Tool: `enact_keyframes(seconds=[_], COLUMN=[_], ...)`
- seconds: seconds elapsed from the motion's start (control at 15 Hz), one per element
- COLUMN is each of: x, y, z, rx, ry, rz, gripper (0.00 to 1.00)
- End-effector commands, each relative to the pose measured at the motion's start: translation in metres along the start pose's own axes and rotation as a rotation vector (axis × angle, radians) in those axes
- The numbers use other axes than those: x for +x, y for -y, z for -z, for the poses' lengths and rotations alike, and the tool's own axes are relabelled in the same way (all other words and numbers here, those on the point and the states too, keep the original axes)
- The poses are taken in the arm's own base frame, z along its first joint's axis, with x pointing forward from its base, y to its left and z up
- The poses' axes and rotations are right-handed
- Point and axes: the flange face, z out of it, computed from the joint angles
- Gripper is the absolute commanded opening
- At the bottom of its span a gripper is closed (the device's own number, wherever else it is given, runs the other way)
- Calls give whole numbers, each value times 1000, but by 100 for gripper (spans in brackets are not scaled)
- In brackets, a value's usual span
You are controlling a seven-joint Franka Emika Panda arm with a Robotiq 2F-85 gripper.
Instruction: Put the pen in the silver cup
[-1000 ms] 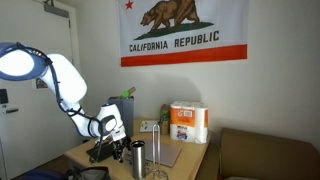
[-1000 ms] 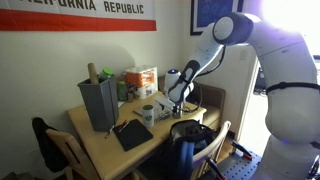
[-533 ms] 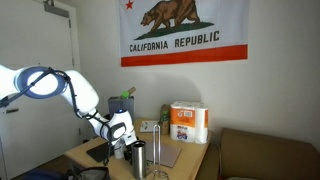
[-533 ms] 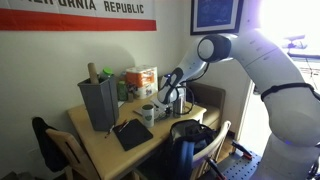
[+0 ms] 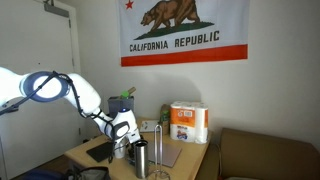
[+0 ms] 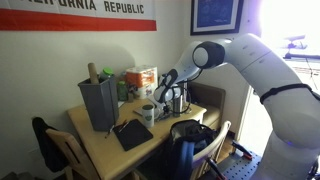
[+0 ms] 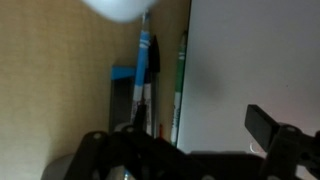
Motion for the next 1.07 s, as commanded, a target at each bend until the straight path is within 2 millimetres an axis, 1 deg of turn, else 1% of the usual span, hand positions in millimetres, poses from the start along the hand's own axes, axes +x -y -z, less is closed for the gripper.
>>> enact_keyframes(seconds=[0.0, 0.27, 0.47, 0.53, 0.93, 1.0], x=[-14, -35, -46, -48, -49, -49], y=[-3, -12, -23, -27, -36, -37], z=[8, 7, 3, 2, 8, 8], rx=[-49, -112, -154, -166, -194, -198], ry=[27, 48, 47, 42, 2, -1], rz=[0, 0, -13, -18, -56, -62], gripper=[100, 100, 100, 100, 100, 75])
